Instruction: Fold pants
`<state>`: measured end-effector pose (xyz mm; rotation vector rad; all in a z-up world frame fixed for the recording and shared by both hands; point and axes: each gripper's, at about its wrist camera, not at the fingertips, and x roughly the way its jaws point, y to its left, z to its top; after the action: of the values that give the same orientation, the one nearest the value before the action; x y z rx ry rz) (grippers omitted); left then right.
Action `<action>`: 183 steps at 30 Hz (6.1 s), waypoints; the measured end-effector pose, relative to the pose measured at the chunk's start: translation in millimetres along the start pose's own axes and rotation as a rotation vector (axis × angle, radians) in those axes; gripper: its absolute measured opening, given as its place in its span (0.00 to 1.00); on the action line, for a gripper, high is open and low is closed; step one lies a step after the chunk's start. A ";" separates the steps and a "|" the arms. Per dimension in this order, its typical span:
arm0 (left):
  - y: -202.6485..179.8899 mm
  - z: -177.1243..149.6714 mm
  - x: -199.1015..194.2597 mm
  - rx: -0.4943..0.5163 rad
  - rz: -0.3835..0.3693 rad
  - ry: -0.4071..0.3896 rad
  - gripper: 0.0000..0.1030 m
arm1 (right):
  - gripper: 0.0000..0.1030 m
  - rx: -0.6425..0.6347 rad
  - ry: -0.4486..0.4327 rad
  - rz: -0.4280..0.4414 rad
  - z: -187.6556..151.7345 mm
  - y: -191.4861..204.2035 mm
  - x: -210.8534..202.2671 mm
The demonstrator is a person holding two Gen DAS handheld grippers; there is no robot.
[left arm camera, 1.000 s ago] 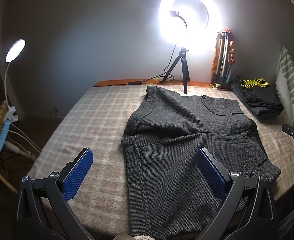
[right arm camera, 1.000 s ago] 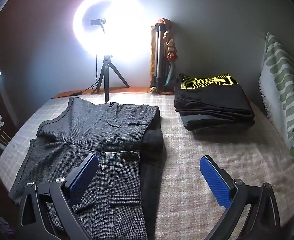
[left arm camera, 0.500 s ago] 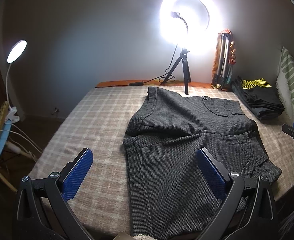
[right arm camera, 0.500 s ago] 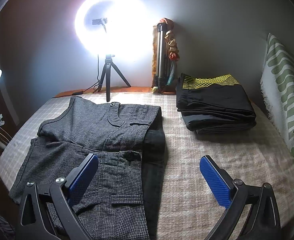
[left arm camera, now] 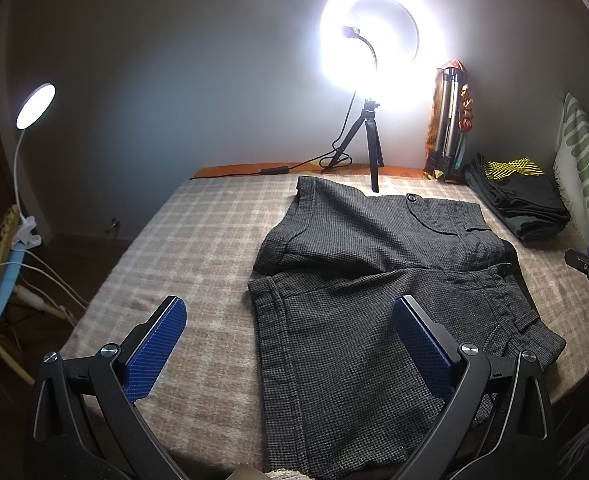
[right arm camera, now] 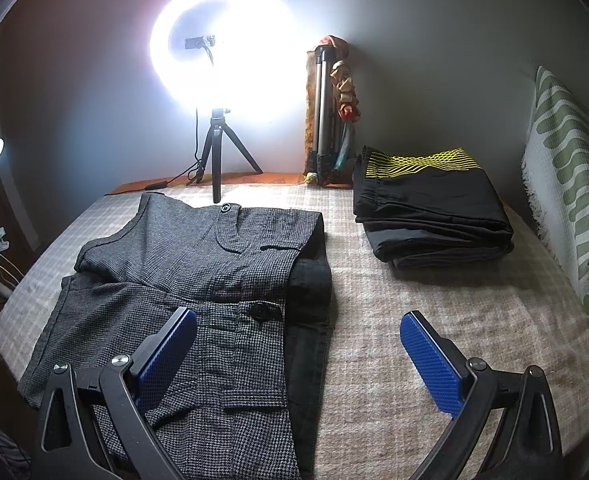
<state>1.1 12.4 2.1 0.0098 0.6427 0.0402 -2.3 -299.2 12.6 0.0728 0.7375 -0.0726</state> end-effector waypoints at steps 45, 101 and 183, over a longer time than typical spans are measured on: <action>1.8 -3.3 1.8 0.015 0.013 0.001 1.00 | 1.00 -0.006 0.004 0.001 -1.5 2.8 1.3; -6.8 -91.5 5.1 0.353 -0.309 0.252 0.53 | 0.33 -0.727 0.200 0.191 -116.0 54.8 7.4; -43.8 142.4 234.2 0.399 -0.097 0.010 0.06 | 0.08 -0.386 0.085 0.036 131.7 30.7 190.9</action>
<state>275.2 -21.4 -25.2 0.3636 0.6516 -0.1820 229.5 -288.4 -17.7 -0.2808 0.8237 0.1086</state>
